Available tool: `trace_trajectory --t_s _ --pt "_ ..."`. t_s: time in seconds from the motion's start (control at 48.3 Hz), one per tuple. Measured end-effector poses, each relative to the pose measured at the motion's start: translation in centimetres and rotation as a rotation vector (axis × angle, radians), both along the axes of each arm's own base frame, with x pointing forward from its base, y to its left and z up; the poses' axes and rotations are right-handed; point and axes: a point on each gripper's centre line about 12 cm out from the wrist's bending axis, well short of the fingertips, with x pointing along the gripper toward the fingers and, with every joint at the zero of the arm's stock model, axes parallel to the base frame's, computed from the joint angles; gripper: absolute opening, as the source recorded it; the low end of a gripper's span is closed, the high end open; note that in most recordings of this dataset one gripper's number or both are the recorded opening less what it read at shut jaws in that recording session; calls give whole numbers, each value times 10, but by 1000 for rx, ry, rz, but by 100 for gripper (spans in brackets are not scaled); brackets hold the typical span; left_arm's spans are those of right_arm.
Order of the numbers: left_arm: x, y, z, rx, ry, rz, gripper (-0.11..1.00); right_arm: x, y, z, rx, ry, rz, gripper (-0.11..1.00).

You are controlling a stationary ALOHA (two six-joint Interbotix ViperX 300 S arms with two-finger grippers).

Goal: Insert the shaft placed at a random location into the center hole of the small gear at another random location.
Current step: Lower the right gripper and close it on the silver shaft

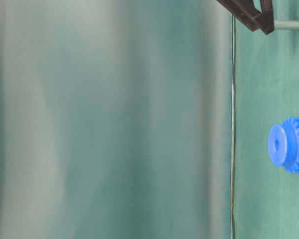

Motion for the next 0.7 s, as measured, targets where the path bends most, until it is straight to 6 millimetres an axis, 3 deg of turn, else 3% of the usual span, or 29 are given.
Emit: trace_trajectory --t_s 0.332,0.414,0.58,0.705 --pt "0 2 0 -2 3 10 0 0 0 -2 2 7 0 71" --pt "0 2 -1 0 6 8 0 1 0 -2 1 5 1 57" --pt "0 2 -1 0 9 9 0 2 0 -2 -1 5 7 15" --pt "0 2 -1 -2 9 10 0 3 0 -2 -1 5 9 13"
